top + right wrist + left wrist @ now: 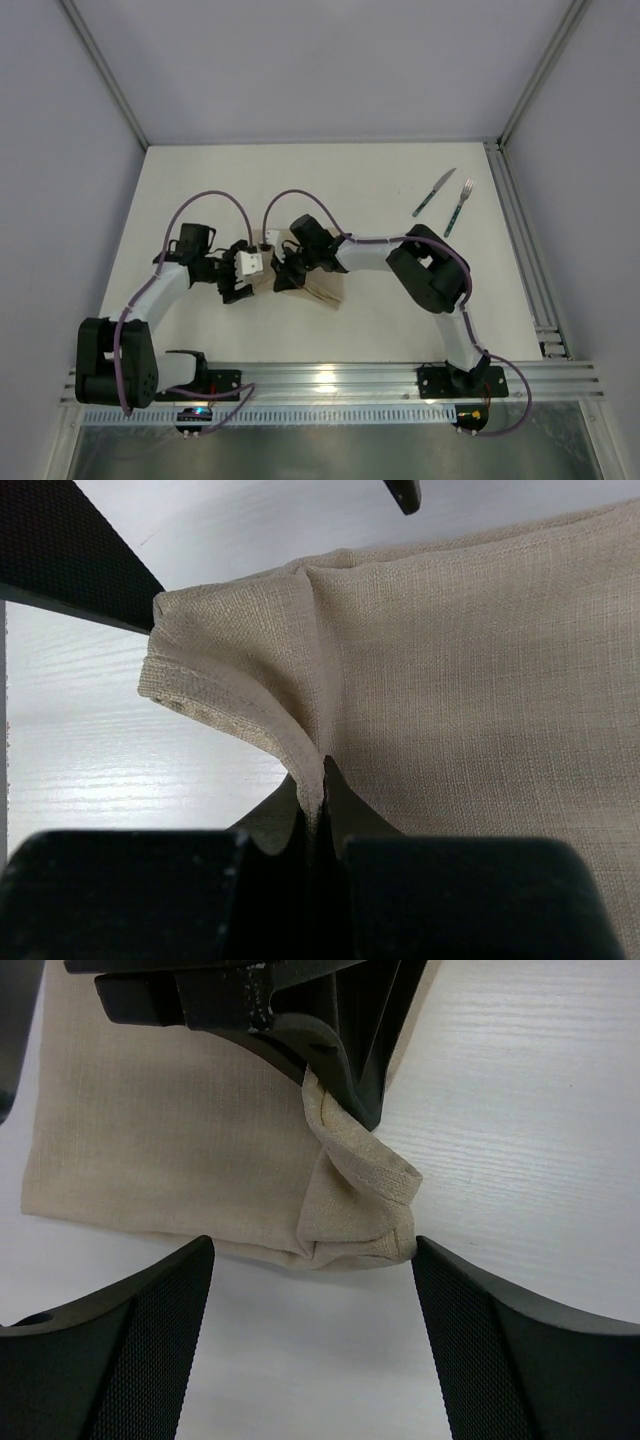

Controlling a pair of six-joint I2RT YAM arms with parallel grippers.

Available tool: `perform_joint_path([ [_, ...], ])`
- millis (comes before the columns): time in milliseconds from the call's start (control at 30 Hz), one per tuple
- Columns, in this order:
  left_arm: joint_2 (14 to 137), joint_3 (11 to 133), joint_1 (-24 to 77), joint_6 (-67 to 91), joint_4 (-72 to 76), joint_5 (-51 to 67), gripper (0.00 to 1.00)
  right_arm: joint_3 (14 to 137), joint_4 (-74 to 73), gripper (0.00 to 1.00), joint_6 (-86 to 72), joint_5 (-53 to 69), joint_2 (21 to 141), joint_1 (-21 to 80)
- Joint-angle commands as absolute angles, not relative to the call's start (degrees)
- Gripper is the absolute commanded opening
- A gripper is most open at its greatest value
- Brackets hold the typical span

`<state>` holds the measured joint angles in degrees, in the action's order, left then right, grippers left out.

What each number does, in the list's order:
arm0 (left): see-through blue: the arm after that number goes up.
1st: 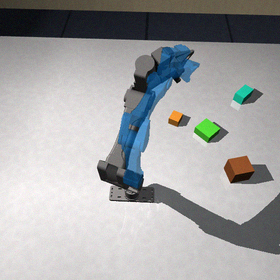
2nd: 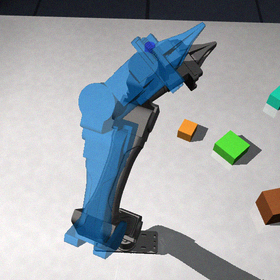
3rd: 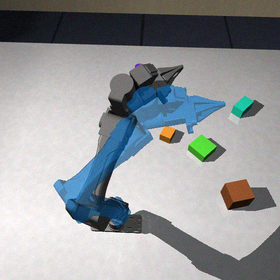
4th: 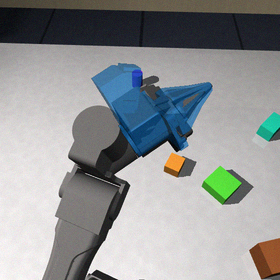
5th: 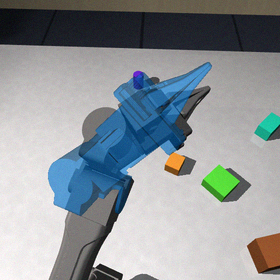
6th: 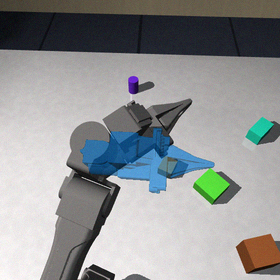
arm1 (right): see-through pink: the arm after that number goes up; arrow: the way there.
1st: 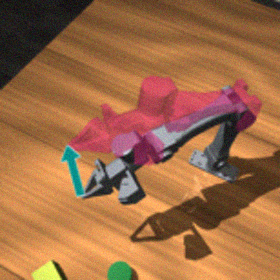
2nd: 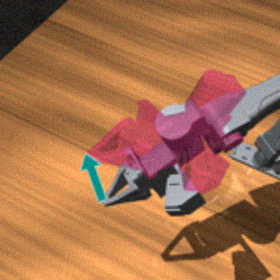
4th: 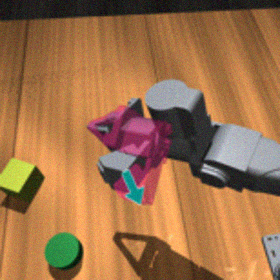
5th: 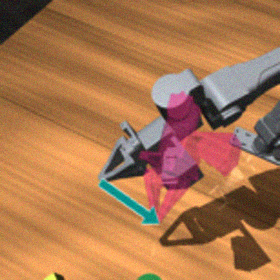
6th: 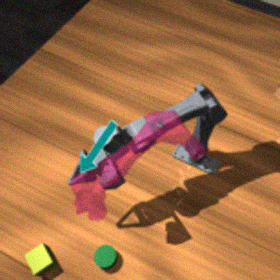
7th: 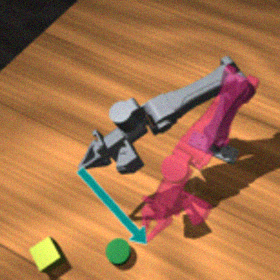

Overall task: Fold the napkin into a case and place the utensils inside
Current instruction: Fold the lower triangle-folded napkin at the center of the board.

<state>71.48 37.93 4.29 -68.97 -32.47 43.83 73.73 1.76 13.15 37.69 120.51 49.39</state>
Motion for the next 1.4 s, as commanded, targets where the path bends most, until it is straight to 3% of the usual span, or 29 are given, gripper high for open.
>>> perform_joint_path([
  [0,72.33,37.09,5.62,-70.14,-27.78,45.45,0.82,73.13,-4.39,0.04,12.92,37.35,122.96,49.31],
  [200,74.35,36.91,10.46,-67.77,-24.79,41.4,0.79,73.13,-4.48,0.04,12.92,37.53,122.96,49.22],
  [300,74.53,37.0,10.55,-66.1,-23.82,40.96,0.59,73.21,-4.57,0.04,12.92,37.53,122.96,49.22],
  [333,74.44,37.09,10.55,-65.75,-23.91,41.04,0.47,73.21,-4.74,0.04,12.92,37.44,122.96,49.22],
  [500,74.44,39.02,10.55,-64.43,-27.85,42.8,0.21,72.86,-4.57,0.12,12.66,36.92,122.61,49.22],
  [533,74.44,39.28,10.55,-63.12,-27.95,42.63,0.04,72.77,-4.57,0.16,12.4,36.83,122.26,49.31],
  [567,74.53,39.46,10.55,-61.89,-27.95,42.45,0.0,72.34,-4.48,0.2,12.22,36.57,121.99,49.22],
  [767,75.23,40.34,10.55,-56.87,-28.39,41.4,0.0,68.66,-2.82,0.45,10.9,33.41,117.87,49.22],
  [967,78.66,43.59,10.02,-51.95,-30.58,41.22,0.0,59.61,-0.35,0.57,10.63,25.69,108.48,49.92],
  [1367,79.37,44.38,8.0,-51.33,-32.86,44.73,0.0,46.85,1.41,0.62,9.41,5.81,97.56,53.17],
])
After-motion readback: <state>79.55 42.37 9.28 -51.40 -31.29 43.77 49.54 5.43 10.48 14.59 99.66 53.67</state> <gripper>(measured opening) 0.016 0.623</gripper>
